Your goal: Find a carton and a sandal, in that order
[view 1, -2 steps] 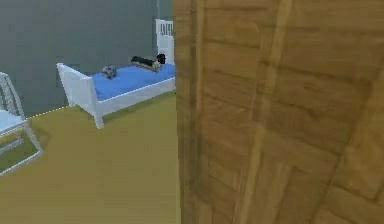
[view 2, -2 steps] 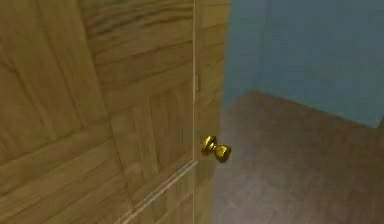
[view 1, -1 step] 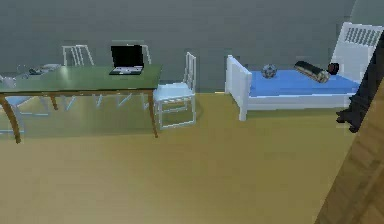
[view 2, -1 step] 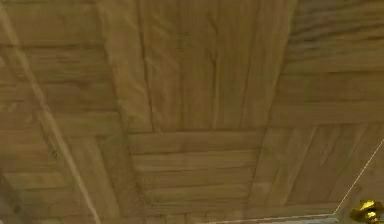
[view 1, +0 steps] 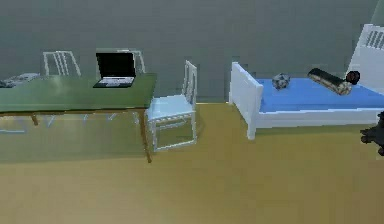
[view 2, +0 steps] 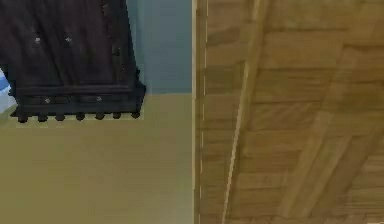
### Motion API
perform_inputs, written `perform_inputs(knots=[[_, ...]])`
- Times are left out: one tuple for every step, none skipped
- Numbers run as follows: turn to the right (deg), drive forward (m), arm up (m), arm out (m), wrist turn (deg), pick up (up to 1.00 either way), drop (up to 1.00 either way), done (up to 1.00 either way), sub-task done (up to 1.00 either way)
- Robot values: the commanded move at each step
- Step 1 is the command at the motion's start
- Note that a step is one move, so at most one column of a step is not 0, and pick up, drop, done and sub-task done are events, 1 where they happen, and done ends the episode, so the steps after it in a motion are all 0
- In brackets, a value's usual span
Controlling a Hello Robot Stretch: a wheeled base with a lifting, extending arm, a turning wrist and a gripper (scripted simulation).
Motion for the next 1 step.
perform_inputs(knots=[[-45.0,0.00,0.00,0.00,0.0,0.00,0.00,0.00,0.00]])
